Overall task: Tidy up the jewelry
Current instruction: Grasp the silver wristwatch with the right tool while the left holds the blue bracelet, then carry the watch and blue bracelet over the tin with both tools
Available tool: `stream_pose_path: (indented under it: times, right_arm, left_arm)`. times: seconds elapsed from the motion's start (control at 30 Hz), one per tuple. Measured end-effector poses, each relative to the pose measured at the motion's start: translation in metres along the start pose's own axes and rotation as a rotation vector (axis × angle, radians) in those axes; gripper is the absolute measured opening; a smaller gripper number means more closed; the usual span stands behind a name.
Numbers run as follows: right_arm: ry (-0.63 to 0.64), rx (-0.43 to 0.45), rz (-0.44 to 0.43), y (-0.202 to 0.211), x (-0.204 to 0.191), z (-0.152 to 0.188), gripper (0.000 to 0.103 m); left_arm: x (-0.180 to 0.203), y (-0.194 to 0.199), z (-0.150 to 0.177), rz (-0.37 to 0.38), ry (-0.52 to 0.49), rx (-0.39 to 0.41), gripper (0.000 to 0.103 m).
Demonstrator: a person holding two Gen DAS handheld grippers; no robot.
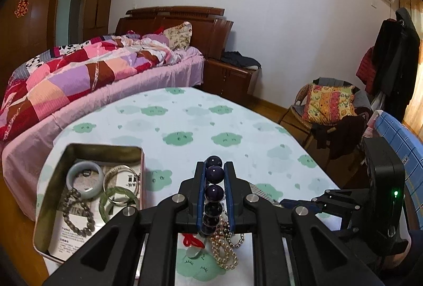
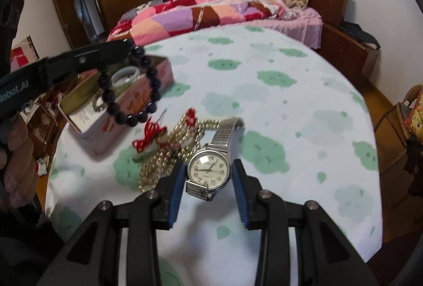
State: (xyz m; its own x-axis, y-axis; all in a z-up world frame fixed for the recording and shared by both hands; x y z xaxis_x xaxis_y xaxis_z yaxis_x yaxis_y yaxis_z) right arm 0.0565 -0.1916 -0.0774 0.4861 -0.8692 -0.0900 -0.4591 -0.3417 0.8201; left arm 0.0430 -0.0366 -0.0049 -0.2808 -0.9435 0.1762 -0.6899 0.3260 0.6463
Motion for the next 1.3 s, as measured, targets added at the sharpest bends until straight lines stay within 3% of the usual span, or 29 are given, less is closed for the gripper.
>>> stream_pose_path:
  times: [0.6, 0.97, 1.3]
  right_arm:
    - [0.005, 0.124, 0.03, 0.033, 0.002, -0.03, 0.038]
    - [0.068, 0.176, 0.021, 0.037, -0.013, -0.057, 0.038]
    - [0.164, 0.231, -0.035, 0.035, -0.054, -0.089, 0.038]
  left_arm:
    - [-0.02, 0.031, -0.013, -0.036, 0.039, 0.084, 0.013]
    - [-0.067, 0.041, -0.011, -0.133, 0.136, 0.089, 0.013]
    - [-0.104, 0.048, -0.005, -0.203, 0.212, 0.087, 0.013]
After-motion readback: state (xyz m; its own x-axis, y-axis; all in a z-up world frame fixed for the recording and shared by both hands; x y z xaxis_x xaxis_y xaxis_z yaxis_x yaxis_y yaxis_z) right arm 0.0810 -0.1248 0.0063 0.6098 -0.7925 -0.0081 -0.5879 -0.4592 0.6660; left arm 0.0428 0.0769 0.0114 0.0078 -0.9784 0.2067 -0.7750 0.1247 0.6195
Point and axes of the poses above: each gripper's, at about its wrist camera, not at the fingertips, and y roughly against the way its jaws point, x to its right, z to its underside, the point moved 2 cm from there along -y, roughly the way its jaws point, and after that the axes turned 8 degrees about -x, right-handed, at the moved point
